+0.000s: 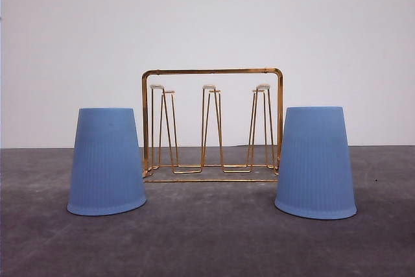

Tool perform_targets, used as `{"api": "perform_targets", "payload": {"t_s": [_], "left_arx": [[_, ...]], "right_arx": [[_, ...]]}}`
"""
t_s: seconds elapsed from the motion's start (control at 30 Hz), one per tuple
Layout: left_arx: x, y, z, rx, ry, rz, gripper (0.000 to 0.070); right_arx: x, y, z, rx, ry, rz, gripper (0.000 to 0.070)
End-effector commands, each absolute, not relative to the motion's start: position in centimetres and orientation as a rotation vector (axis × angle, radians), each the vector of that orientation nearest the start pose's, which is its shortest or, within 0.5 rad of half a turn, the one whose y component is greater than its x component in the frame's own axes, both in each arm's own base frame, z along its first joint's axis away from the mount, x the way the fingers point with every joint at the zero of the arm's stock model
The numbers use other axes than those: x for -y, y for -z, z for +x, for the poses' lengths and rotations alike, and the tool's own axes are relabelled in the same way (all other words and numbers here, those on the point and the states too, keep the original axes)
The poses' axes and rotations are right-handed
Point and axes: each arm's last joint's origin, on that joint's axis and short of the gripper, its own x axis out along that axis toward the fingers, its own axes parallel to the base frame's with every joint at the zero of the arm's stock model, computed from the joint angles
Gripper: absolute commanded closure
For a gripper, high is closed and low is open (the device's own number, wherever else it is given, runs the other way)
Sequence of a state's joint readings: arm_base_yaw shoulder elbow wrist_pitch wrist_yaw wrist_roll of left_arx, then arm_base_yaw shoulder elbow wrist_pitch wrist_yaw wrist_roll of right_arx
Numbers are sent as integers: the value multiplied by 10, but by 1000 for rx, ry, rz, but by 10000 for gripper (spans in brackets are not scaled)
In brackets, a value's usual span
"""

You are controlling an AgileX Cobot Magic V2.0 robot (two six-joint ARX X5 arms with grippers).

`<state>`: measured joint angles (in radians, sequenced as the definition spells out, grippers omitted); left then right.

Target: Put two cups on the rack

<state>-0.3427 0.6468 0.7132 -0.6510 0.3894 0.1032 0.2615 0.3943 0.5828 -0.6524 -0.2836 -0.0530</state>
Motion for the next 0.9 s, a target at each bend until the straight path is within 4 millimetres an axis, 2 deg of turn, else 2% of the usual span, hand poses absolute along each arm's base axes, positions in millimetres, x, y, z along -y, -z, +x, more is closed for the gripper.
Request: {"api": "perform_targets", "payload": {"t_s": [0.0, 0.07, 0.47, 0.67, 0.87], "left_arx": [[58, -290, 127, -550, 740, 67, 179], [63, -287, 139, -554, 744, 69, 141], [102, -248, 206, -598, 720, 158, 138], [117, -225, 225, -644, 736, 168, 137], [125, -203, 235, -723, 742, 180, 144]], "right_arx": [[-32, -272, 86, -427, -549, -46, 212], [-32, -273, 87, -416, -549, -47, 212], [-32, -273, 87, -413, -548, -47, 212], [-32, -273, 87, -414, -548, -47, 212], [-32, -273, 87, -413, -547, -47, 213]]}}
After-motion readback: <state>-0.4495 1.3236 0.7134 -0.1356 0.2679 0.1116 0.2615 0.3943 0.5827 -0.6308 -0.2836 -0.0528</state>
